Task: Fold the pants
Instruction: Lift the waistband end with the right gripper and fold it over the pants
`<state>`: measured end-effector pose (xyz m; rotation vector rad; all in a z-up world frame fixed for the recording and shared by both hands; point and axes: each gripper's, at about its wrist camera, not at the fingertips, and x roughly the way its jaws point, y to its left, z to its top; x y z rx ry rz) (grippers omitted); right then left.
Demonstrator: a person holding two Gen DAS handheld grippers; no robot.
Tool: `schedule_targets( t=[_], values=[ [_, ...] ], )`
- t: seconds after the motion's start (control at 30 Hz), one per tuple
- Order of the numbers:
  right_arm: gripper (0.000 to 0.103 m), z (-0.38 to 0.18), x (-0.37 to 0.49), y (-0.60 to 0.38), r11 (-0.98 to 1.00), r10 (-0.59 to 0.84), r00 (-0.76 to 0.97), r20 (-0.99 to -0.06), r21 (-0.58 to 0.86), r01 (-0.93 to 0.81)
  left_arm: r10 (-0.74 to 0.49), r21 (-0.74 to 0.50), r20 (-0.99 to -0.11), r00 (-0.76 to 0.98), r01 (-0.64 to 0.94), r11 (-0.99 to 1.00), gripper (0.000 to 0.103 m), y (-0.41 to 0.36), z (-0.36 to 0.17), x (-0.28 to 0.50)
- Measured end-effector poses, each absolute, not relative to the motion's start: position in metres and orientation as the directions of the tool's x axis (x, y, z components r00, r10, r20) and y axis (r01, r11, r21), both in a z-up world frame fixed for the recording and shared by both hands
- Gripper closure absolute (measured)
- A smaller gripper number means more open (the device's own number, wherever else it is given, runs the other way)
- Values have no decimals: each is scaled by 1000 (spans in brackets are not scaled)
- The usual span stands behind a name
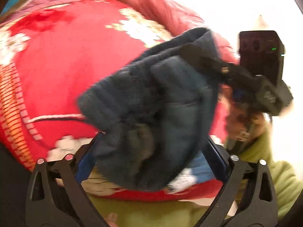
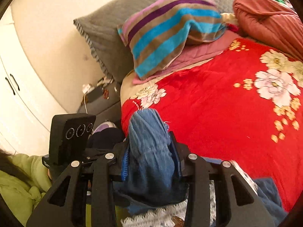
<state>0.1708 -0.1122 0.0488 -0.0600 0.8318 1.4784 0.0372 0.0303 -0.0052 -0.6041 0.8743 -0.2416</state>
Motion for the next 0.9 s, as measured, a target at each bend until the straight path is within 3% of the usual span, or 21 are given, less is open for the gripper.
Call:
schedule_targets(
  t=[0.07, 0.17, 0.2, 0.3, 0.47, 0.67, 0.77, 0.9],
  values=[
    [59, 52, 172, -125, 154, 856, -105, -506, 443, -883, -466, -584, -634, 618, 12, 811, 15, 14, 4, 44],
    [35, 56, 177, -158, 209, 880, -34, -474, 450, -868, -517, -589, -608, 603, 95, 803, 15, -10, 15, 50],
    [31, 56, 179, -173, 235, 888, -2, -460, 457, -858, -534, -588, -600, 595, 124, 799, 15, -18, 16, 50],
    [18, 51, 184, -212, 398, 853, 164, -496, 414, -818, -581, -565, -605, 545, 220, 795, 15, -50, 15, 53],
    [14, 20, 186, -255, 551, 787, 246, -565, 465, -693, -573, -520, -685, 450, 248, 817, 15, -87, -12, 53],
    [14, -12, 176, -236, 578, 730, 206, -652, 426, -696, -502, -425, -747, 435, 268, 864, 13, -103, -20, 54],
    [33, -27, 176, -230, 667, 606, 264, -750, 299, -682, -494, -412, -753, 435, 274, 869, 13, -106, -19, 48],
    [34, -39, 182, -245, 679, 620, 236, -748, 360, -640, -501, -413, -745, 440, 285, 865, 13, -106, -14, 44]
  ],
)
